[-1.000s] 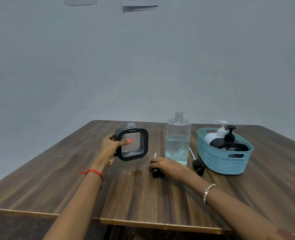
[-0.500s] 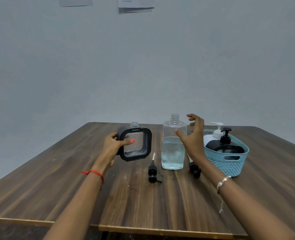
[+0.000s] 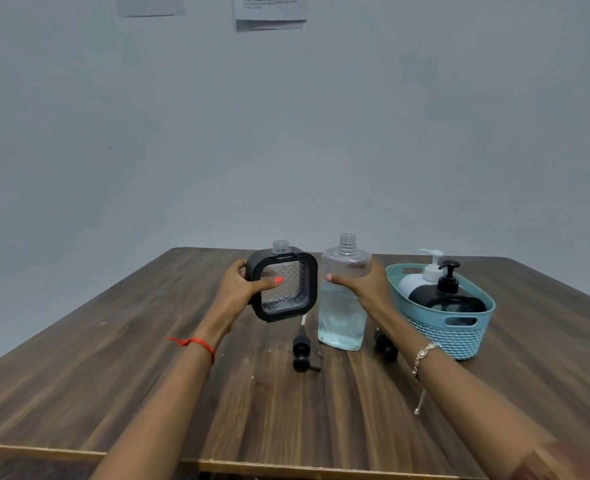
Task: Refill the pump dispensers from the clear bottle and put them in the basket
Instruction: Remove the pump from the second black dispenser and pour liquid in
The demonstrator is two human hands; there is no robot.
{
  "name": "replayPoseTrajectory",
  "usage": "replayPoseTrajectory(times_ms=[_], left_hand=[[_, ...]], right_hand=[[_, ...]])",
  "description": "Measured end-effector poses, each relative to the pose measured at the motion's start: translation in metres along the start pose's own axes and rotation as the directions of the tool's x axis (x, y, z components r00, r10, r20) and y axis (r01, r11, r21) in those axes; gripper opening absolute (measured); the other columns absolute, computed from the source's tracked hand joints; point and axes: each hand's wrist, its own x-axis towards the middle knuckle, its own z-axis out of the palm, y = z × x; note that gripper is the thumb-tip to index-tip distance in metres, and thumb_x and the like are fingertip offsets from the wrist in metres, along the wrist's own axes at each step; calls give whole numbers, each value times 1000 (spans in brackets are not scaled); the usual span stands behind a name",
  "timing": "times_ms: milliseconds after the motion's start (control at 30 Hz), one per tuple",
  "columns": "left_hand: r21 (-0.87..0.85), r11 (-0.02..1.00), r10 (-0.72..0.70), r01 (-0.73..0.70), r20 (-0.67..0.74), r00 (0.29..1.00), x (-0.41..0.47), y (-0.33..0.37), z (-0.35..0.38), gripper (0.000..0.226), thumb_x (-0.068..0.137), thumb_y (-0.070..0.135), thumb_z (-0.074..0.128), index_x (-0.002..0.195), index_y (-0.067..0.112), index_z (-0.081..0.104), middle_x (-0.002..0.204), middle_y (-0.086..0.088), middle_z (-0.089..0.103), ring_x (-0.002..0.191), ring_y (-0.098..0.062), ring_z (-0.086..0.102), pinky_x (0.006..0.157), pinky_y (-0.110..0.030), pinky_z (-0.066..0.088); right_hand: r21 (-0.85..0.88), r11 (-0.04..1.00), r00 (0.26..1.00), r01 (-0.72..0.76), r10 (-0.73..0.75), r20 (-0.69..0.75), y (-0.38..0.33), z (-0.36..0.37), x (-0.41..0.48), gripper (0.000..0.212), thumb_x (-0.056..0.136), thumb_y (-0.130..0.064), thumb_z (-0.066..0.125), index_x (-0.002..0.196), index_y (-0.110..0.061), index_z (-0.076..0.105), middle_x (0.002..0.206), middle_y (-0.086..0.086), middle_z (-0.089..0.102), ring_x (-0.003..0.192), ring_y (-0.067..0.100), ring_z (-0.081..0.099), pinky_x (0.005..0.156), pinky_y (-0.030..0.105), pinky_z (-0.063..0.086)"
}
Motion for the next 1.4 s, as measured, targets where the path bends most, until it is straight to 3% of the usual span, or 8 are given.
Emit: replayPoseTrajectory(times_ms=[167,300,433,567,667,967,1133,1400], left_hand=[[38,999,22,-22,-10,1000,0,-4,-1,39,65,2,81,90,16,54,91,-6,68,82,-21,66,74,-36,55],[65,997,32,-31,-11,999,-2,-1,0,41,64,1,82,91,16,56,94,-6,69,86,-21,67,79,-36,55],[33,998,58,-56,-44,997,-7,6,4,41,64,-2,81,94,15,60,92,-3,69,80,-16,66,75,-27,55],[52,994,99,-96,-70,993,-13,17,9,42,64,-3,81,99,9,62,88,-1,68,78,-14,65,72,-22,55],[90,988,136,-129,-77,988,-15,24,10,43,62,-1,83,98,11,62,87,2,68,77,-9,65,66,-15,53],[209,968,163,-140,-93,982,-18,33,15,47,58,5,87,96,13,61,84,4,68,77,-10,65,69,-22,52],[248,959,164,-135,-102,981,-17,31,19,48,57,8,88,98,12,63,89,-2,71,84,-18,68,78,-34,56],[269,951,185,-154,-94,978,-20,31,27,49,56,11,88,98,13,63,92,-4,72,85,-19,68,78,-34,56]], right_hand=[[-73,992,991,98,-104,-83,-26,4,-6,57,54,-30,87,97,-13,54,98,1,63,88,17,58,68,25,46],[-171,946,951,275,-294,-100,-67,-2,-2,53,55,-25,86,90,-14,49,91,-1,60,82,22,60,66,31,47],[-364,836,887,411,-459,-53,-102,-7,2,58,57,-26,82,103,-12,50,91,-6,56,79,21,55,68,31,42],[-507,698,816,506,-578,20,-109,-11,7,60,62,-21,79,114,-9,51,107,5,62,93,30,59,73,33,39],[-585,606,767,539,-640,43,-106,-13,9,60,64,-16,76,117,-6,51,107,11,63,93,36,58,75,37,41],[-709,415,668,570,-737,104,-93,-15,11,58,53,-5,77,108,-4,59,88,14,66,72,37,61,65,37,43],[-738,336,631,585,-760,155,-89,-19,10,63,47,-3,80,106,-4,60,87,11,67,69,35,61,63,36,45],[-776,230,604,587,-763,230,-86,-25,9,67,40,-1,81,104,-6,60,86,10,68,68,33,61,62,37,49]])
